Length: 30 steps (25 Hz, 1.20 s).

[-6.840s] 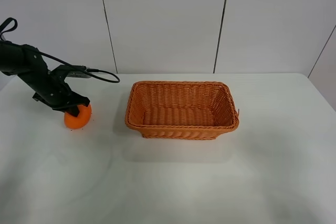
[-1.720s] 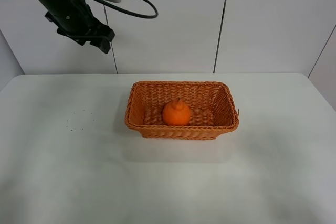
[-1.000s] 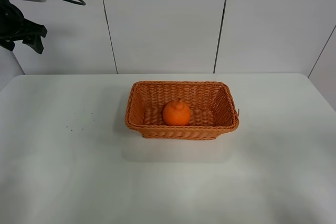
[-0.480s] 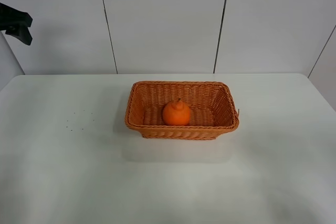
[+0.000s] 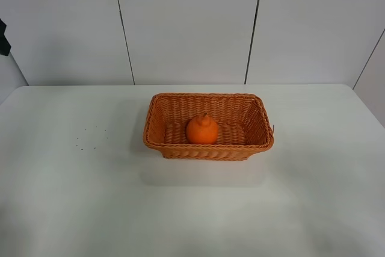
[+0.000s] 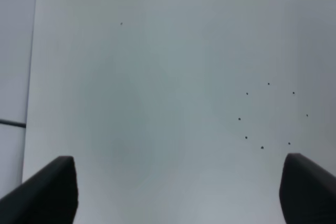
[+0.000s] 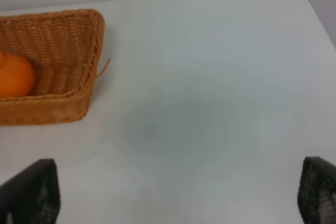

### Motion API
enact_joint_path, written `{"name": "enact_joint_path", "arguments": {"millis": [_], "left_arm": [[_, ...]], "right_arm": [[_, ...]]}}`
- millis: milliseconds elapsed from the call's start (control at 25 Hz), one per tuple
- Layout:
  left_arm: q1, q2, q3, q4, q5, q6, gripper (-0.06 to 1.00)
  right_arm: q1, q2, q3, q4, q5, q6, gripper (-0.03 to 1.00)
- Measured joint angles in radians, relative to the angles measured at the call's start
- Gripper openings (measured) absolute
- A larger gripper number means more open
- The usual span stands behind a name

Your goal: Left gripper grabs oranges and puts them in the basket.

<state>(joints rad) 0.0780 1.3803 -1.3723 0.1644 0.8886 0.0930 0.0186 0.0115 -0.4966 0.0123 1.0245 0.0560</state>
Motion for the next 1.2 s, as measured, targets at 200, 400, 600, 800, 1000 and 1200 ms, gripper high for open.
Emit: {"name": "enact_joint_path", "arguments": {"millis": [200, 400, 600, 800, 1000, 1200], "left_arm": [[0.0, -0.126, 0.101, -0.001, -0.008, -0.006, 0.88], [0.0, -0.283, 0.234, -0.065, -0.024, -0.001, 0.88], [0.0, -0.453, 0.362, -0.112, -0.038, 0.013, 0.88], [0.0, -0.64, 0.47, -0.164, -0.051, 0.015, 0.88], [0.0, -0.825, 0.588, -0.174, -0.052, 0.016, 0.88], [0.0, -1.0, 0.689, -0.174, -0.052, 0.017, 0.88]], "right_arm": [[0.0, 0.0, 0.0, 0.0, 0.0, 0.0, 0.69], [0.0, 0.0, 0.0, 0.0, 0.0, 0.0, 0.69], [0.0, 0.0, 0.0, 0.0, 0.0, 0.0, 0.69], [0.0, 0.0, 0.0, 0.0, 0.0, 0.0, 0.69], [0.0, 0.0, 0.0, 0.0, 0.0, 0.0, 0.69], [0.0, 0.0, 0.0, 0.0, 0.0, 0.0, 0.69]]}}
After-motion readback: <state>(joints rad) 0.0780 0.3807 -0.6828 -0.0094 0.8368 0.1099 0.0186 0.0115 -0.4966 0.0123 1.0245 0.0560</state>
